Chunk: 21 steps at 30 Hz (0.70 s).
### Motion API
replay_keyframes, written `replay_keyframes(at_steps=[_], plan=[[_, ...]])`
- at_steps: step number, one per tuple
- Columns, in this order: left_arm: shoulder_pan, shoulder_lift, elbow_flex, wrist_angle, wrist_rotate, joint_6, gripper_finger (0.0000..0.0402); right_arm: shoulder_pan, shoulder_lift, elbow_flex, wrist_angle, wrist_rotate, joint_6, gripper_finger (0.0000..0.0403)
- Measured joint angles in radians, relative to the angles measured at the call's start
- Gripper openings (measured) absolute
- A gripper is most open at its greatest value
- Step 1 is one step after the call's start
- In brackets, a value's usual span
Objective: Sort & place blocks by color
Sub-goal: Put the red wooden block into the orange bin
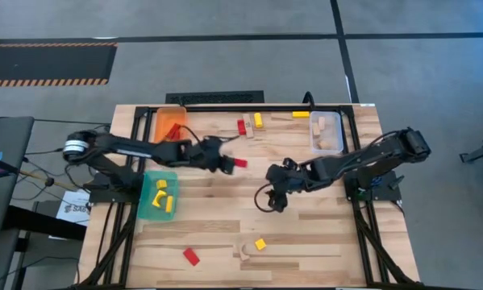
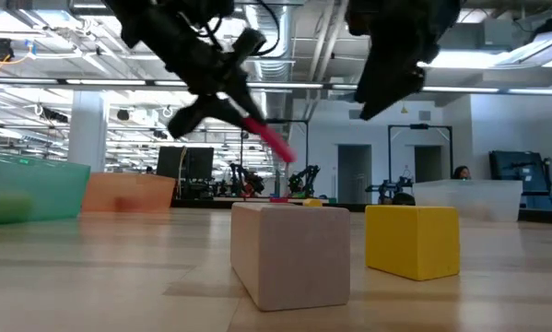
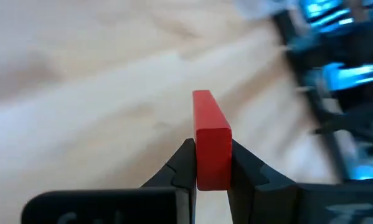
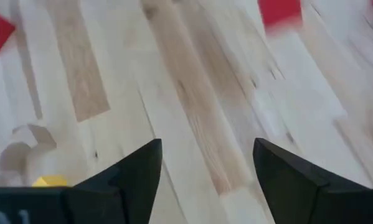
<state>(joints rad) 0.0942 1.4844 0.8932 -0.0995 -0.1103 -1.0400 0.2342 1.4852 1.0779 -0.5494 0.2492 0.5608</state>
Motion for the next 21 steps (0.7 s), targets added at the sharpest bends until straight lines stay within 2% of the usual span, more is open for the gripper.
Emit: replay_keyframes(at_steps=[7, 12, 15, 21], plan=[[0.222, -0.22, 0.0, -0.394, -0.159, 0.21, 0.0027, 0.091, -0.011, 0.0, -0.028, 0.004, 0.176, 0.027], [0.442, -0.317, 0.001, -0.589, -0.169, 0.33, 0.0029, 0.123, 0.003, 0.0, -0.013, 0.01, 0.25, 0.027], [0.548, -0.353, 0.001, -0.655, -0.183, 0.39, 0.0027, 0.139, 0.007, -0.003, -0.023, 0.011, 0.287, 0.027], [0.696, -0.371, 0.002, -0.675, -0.183, 0.489, 0.0029, 0.161, 0.024, -0.003, -0.021, 0.017, 0.349, 0.027]])
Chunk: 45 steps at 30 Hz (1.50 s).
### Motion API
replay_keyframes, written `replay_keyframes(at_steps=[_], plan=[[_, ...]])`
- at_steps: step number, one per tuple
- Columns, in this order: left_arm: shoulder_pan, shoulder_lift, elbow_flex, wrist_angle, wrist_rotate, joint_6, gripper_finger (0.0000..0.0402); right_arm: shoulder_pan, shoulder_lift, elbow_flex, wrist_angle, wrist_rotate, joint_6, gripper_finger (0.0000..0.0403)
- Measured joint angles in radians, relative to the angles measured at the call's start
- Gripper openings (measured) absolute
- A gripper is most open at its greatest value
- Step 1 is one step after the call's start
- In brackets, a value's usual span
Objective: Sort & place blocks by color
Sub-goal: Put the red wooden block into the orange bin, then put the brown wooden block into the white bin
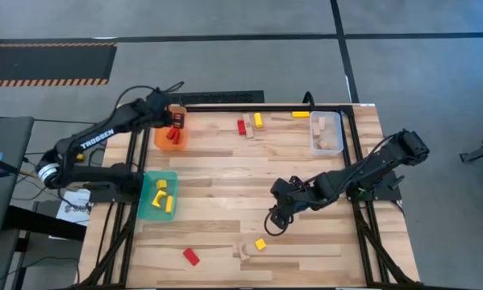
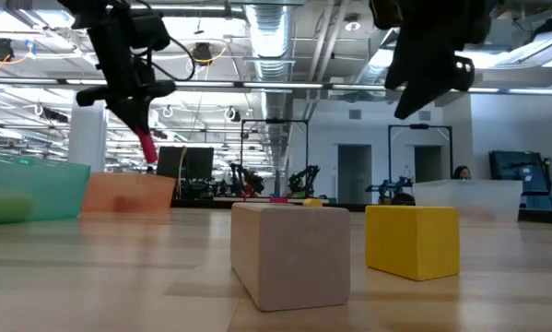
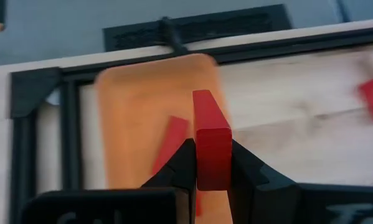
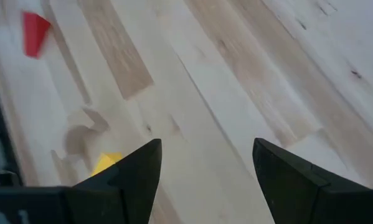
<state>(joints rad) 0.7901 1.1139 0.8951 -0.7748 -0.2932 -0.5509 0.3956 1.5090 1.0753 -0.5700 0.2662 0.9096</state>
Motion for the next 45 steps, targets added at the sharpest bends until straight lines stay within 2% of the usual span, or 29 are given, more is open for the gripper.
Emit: replay_keyframes(at_steps=[5, 11, 18, 23, 27, 30, 33, 40, 45], plan=[[0.084, 0.041, -0.001, -0.004, 0.024, 0.082, 0.0042, 0.005, 0.019, 0.0, 0.01, 0.001, 0.034, 0.027], [0.138, 0.095, -0.001, -0.035, 0.014, 0.173, 0.0116, 0.005, 0.018, 0.001, 0.051, -0.002, 0.036, 0.027], [0.144, 0.111, -0.001, -0.046, -0.026, 0.186, 0.0186, 0.02, 0.018, 0.001, 0.054, -0.007, 0.051, 0.027], [0.139, 0.11, -0.001, -0.046, -0.002, 0.197, 0.0197, 0.038, 0.018, 0.001, 0.055, -0.007, 0.062, 0.027], [0.098, 0.11, -0.001, -0.043, 0.091, 0.191, 0.0189, 0.044, 0.018, 0.001, 0.055, -0.008, 0.07, 0.027], [0.016, 0.11, -0.001, -0.039, 0.199, 0.206, 0.0178, 0.044, 0.018, 0.001, 0.054, -0.008, 0.085, 0.027], [-0.113, 0.11, -0.001, -0.02, 0.273, 0.24, 0.0168, 0.044, 0.018, 0.001, 0.054, -0.008, 0.085, 0.027], [-0.529, 0.103, -0.001, 0.157, 0.384, 0.303, 0.0157, 0.056, 0.017, 0.001, 0.054, -0.011, 0.07, 0.027], [-0.812, 0.103, -0.001, 0.228, 0.36, 0.335, 0.0157, 0.056, 0.017, 0.001, 0.071, -0.066, -0.17, 0.027]])
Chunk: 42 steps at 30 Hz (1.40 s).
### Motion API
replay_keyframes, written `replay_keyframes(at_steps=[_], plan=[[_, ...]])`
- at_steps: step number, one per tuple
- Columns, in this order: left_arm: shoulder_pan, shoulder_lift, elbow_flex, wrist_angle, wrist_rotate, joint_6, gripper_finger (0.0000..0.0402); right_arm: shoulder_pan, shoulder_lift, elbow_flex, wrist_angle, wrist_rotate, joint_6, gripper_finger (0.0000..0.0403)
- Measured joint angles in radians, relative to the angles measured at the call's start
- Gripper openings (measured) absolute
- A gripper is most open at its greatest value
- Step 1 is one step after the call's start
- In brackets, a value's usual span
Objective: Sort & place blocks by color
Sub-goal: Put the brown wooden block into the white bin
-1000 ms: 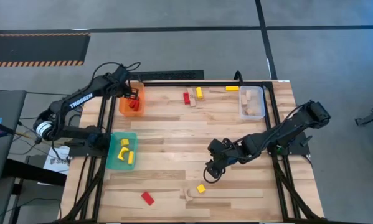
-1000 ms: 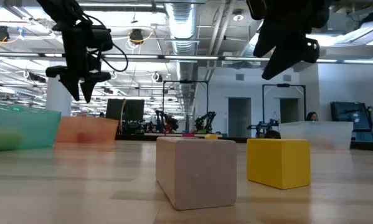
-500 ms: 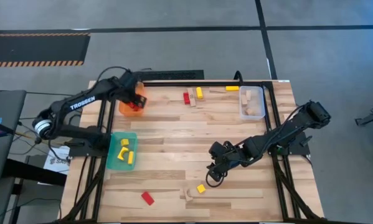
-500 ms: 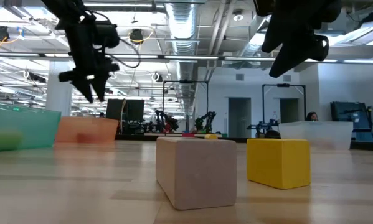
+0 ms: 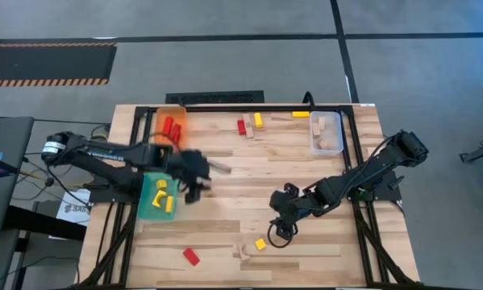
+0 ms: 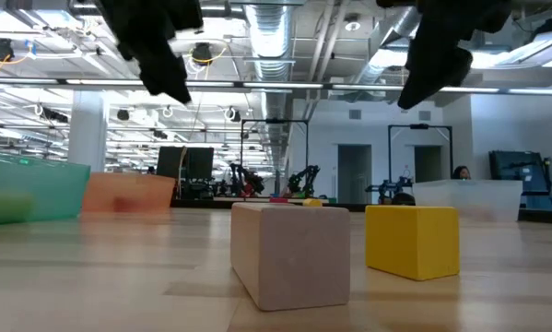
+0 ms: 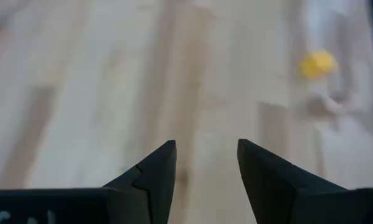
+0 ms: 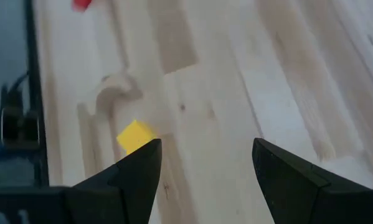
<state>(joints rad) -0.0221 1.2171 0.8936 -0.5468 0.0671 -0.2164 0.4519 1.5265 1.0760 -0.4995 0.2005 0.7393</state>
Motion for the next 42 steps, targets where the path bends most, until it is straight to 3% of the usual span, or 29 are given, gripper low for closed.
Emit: replay_keyframes(at_steps=[7, 14, 20, 29, 33, 42], plan=[[-0.265, 0.038, 0.0, 0.086, -0.037, 0.1, 0.0161, 0.0, 0.0, 0.0, 0.017, -0.094, -0.256, 0.027], [-0.409, 0.184, 0.0, 0.377, -0.059, 0.188, 0.0205, 0.047, -0.001, 0.0, 0.022, -0.123, -0.243, 0.027], [-0.473, 0.354, 0.013, 0.61, -0.019, 0.488, 0.0235, 0.124, 0.0, 0.0, 0.01, -0.123, -0.194, 0.027], [-0.465, 0.637, 0.235, 0.583, 0.051, 0.613, 0.0242, 0.235, 0.0, 0.0, -0.005, -0.112, -0.021, 0.027], [-0.456, 0.737, 0.342, 0.497, 0.076, 0.652, 0.0242, 0.281, 0.0, 0.0, -0.029, -0.082, 0.017, 0.027], [-0.444, 0.884, 0.475, 0.336, 0.085, 0.749, 0.0242, 0.323, 0.0, 0.0, -0.047, -0.06, 0.058, 0.027]])
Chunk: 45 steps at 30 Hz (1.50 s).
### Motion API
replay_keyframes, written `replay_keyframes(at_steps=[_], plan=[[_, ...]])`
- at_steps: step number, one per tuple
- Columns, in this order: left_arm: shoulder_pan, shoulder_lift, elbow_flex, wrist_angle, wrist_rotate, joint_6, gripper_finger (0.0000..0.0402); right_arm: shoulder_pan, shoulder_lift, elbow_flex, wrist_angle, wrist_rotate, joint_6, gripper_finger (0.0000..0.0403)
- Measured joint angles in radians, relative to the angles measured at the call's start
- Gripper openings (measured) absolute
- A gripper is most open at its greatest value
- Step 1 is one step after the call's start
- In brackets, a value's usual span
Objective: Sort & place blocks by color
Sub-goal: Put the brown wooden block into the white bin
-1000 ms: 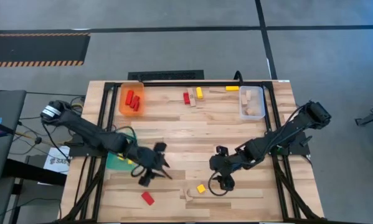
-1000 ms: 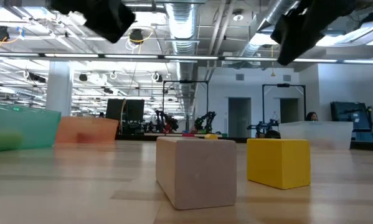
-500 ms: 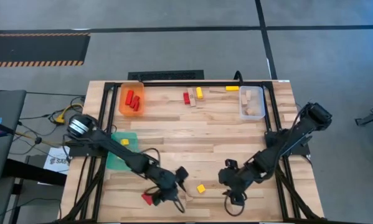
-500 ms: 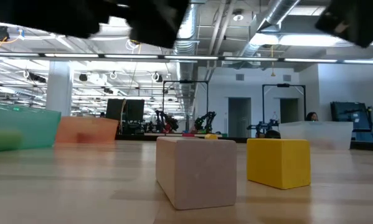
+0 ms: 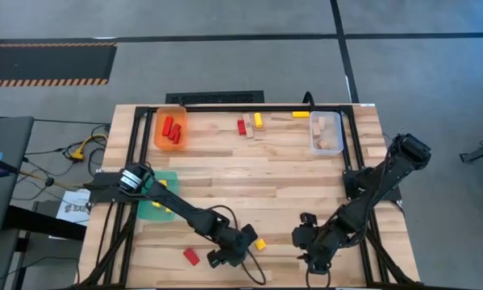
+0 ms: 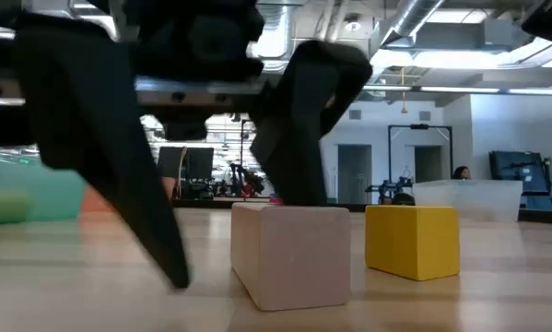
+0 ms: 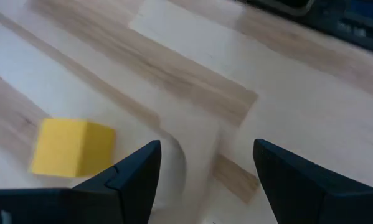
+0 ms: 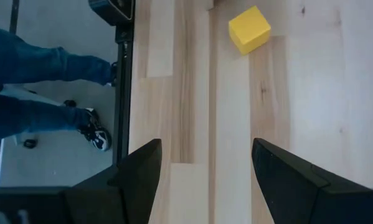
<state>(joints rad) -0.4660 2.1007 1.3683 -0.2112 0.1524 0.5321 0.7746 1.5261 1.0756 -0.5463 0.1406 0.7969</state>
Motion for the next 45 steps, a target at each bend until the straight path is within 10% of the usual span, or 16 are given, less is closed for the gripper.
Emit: replay_keyframes(at_steps=[6, 14, 24, 30, 35, 45], plan=[[0.001, 0.014, 0.021, -0.057, -0.013, 0.025, 0.0209, 0.0, 0.0, 0.0, -0.005, 0.035, 0.018, 0.027], [0.015, 0.001, 0.046, -0.149, -0.154, -0.121, 0.0029, -0.017, 0.0, 0.0, -0.007, 0.075, 0.022, 0.027], [0.155, -0.261, 0.035, -0.371, -0.27, -0.211, 0.0025, -0.036, 0.0, 0.0, -0.031, 0.095, 0.093, 0.027], [0.354, -0.594, -0.22, -0.233, -0.173, -0.406, 0.0025, -0.088, 0.0, 0.0, -0.03, 0.177, 0.085, 0.027], [0.466, -0.837, -0.588, 0.316, 0.022, -0.751, 0.0025, -0.19, 0.0, 0.0, 0.023, 0.228, -0.021, 0.027], [0.566, -0.797, -0.78, 0.669, 0.59, -1.267, 0.0025, -0.43, 0.0, 0.0, 0.392, 0.211, -0.479, 0.027]])
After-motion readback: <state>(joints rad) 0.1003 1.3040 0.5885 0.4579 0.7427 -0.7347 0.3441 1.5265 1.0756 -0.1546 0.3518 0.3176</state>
